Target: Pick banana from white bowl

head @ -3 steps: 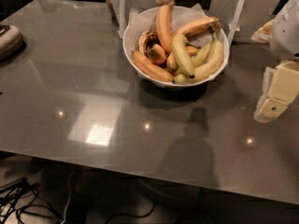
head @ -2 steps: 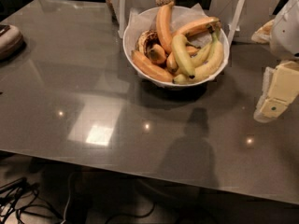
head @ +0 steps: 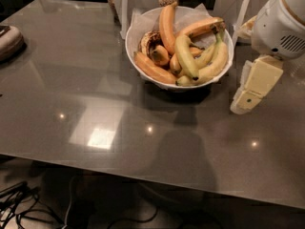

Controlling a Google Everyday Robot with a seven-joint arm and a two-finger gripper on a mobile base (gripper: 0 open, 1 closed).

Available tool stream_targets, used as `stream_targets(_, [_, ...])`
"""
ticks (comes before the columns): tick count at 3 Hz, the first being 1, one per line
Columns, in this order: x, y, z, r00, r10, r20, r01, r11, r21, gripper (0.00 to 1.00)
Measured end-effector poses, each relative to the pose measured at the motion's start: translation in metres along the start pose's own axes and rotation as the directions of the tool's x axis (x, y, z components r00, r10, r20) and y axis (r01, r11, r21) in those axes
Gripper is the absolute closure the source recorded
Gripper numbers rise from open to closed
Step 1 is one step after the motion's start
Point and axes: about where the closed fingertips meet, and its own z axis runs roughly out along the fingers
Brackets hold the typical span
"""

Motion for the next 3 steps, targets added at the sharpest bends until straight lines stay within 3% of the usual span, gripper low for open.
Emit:
stream_targets(1, [-0.0272, -0.0192, 0.011, 0.996, 0.071, 0.053, -0.074, 0.9963, 0.044, 0.0])
stream_targets(3, [-0.0289, -0.0202, 0.0102, 0.993, 0.106, 0.06, -0.109, 0.9929, 0.048, 0.0])
